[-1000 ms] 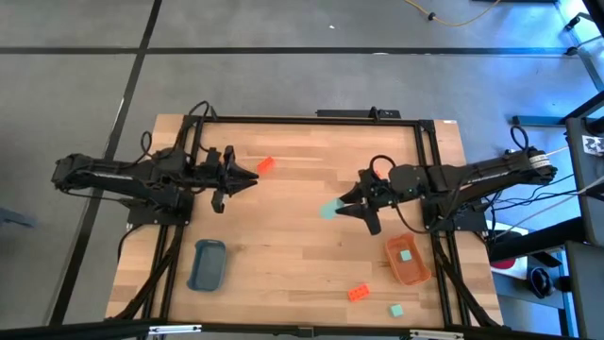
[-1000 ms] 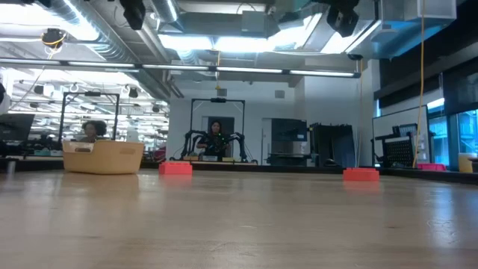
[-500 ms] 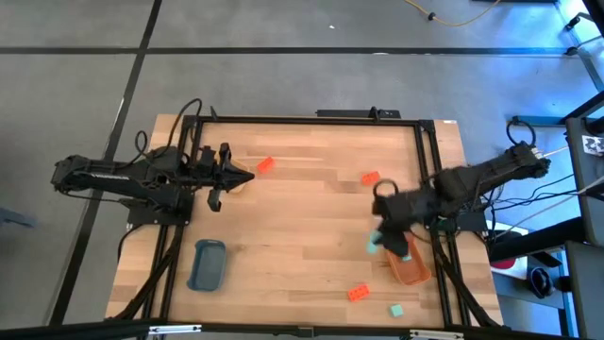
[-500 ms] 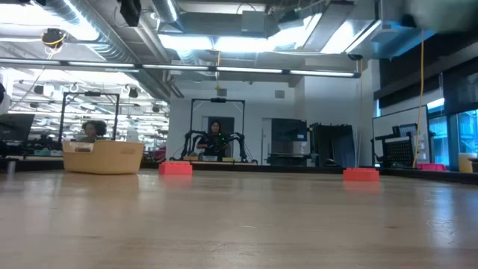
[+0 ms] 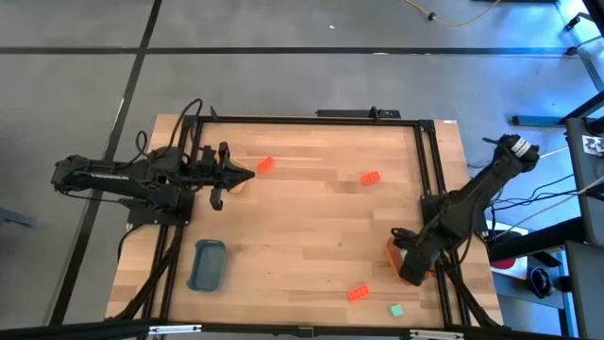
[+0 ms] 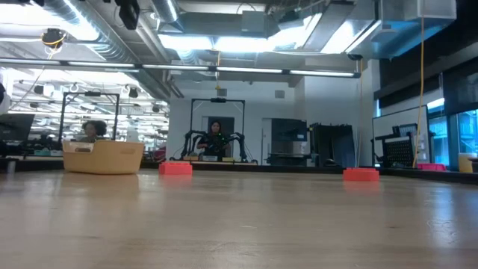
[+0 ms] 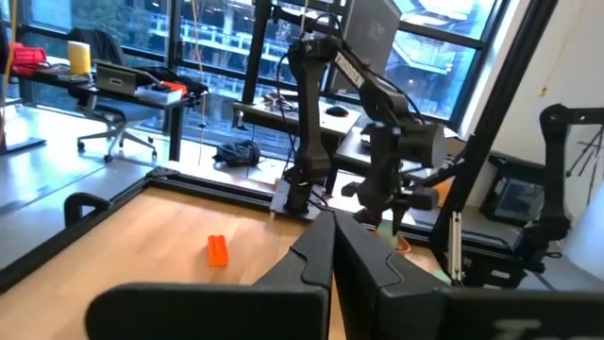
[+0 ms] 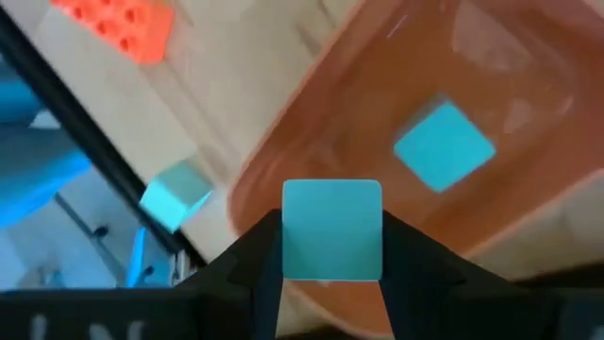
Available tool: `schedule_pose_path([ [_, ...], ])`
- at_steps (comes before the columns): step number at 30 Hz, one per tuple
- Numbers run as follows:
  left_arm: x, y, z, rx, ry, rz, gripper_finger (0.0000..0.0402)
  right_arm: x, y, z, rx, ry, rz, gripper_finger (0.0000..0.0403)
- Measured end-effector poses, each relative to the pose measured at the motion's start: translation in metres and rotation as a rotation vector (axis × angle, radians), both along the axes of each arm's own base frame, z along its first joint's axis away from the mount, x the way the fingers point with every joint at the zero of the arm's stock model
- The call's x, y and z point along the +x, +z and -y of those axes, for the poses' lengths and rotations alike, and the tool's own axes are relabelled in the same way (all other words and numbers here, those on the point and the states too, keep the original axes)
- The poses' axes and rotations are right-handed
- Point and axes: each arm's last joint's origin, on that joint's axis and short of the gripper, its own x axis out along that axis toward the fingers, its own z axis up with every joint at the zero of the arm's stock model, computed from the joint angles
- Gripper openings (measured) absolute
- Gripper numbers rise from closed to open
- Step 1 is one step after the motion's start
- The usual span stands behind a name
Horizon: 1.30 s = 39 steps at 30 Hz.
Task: Sort & place blocks by color
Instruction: Put the top light blue wooden block into the orange bin
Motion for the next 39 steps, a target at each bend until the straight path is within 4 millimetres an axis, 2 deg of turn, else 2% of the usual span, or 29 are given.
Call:
schedule_pose_path([
  [10,0.000,0.000,-0.001,-0.003,0.027,0.002,0.0000,-0.004,-0.017,0.009,-0.179,-0.038,-0.008,0.0138],
  [24,0.000,0.000,-0.001,-0.004,0.047,0.002,0.0000,-0.001,-0.018,0.011,-0.324,-0.076,0.136,0.0150],
  [30,0.000,0.000,-0.001,-0.005,0.047,0.002,0.0000,0.000,-0.018,0.011,-0.328,-0.076,0.135,0.0175],
  [36,0.000,0.000,-0.001,-0.005,0.047,0.002,0.0000,-0.002,-0.018,0.010,-0.297,-0.065,0.101,0.0180],
  [39,0.000,0.000,-0.001,-0.005,0.047,0.002,0.0000,-0.004,-0.011,0.010,-0.257,-0.050,0.057,0.0180],
])
